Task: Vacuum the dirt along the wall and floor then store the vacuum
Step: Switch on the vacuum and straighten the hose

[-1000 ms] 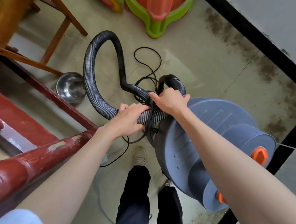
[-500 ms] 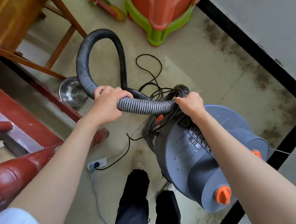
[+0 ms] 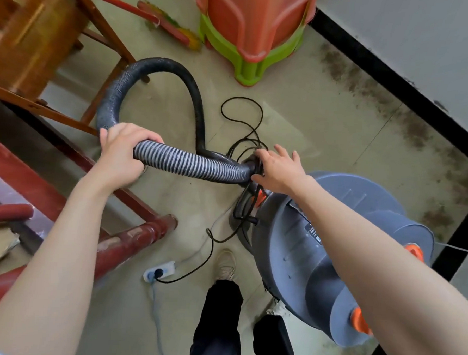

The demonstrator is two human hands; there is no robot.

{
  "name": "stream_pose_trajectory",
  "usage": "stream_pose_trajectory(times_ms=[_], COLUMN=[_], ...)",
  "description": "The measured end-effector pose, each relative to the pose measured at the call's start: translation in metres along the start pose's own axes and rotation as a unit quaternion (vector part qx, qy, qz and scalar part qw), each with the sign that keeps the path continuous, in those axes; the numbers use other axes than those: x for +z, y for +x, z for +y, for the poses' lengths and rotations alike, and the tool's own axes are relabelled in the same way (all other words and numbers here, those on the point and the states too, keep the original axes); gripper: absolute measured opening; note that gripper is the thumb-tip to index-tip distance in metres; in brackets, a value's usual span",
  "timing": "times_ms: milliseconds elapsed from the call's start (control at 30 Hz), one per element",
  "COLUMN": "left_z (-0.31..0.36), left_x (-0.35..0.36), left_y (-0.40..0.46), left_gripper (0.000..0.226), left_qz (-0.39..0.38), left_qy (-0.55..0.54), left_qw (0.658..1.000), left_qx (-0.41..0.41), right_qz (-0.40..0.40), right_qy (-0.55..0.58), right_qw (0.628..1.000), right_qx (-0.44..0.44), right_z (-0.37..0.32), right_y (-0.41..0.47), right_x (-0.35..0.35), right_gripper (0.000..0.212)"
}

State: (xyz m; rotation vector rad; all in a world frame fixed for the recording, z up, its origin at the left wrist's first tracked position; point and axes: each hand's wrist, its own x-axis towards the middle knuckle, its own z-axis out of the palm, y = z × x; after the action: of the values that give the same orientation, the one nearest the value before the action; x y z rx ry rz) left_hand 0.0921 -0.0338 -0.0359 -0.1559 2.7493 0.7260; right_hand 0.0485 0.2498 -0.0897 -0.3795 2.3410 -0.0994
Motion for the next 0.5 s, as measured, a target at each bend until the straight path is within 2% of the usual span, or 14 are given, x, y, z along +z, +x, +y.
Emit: stream_pose_trajectory(times_ms=[67, 167, 267, 333, 433, 500], left_z=[0.001, 0.004, -0.001, -0.004, 0.002, 0.016], left_x=[-0.005, -0.011, -0.016, -0.016, -0.009, 0.000], left_y=[0.000, 0.002, 0.005, 0.006, 0.004, 0.001], left_gripper=[0.056, 0.059, 0.056, 0.058, 0.059, 0.049], left_qz=[-0.002, 0.000, 0.016, 0.023, -0.039, -0.093], left_qy=[-0.010, -0.030, -0.033, 0.007, 0.083, 0.102], left_qw=[1.000, 0.999, 0.999, 1.000, 0.994, 0.990], left_qx=[0.012, 0.016, 0.002, -0.016, -0.056, -0.034], right_qz=[-0.006, -0.019, 0.001, 0.038, 0.092, 0.124], right_qy=[0.025, 0.036, 0.056, 0.071, 0.088, 0.090], right_qw=[0.999, 0.995, 0.989, 0.984, 0.977, 0.974], right_qx=[-0.029, -0.093, -0.137, -0.159, -0.169, -0.170], right_z=[-0.006, -0.016, -0.027, -0.030, -0.027, -0.027], right_y=[0.005, 0.011, 0.016, 0.015, 0.007, 0.001], right_x=[0.003, 0.009, 0.017, 0.021, 0.018, 0.012], right_gripper=[0.069, 0.070, 0.063, 0.053, 0.045, 0.046])
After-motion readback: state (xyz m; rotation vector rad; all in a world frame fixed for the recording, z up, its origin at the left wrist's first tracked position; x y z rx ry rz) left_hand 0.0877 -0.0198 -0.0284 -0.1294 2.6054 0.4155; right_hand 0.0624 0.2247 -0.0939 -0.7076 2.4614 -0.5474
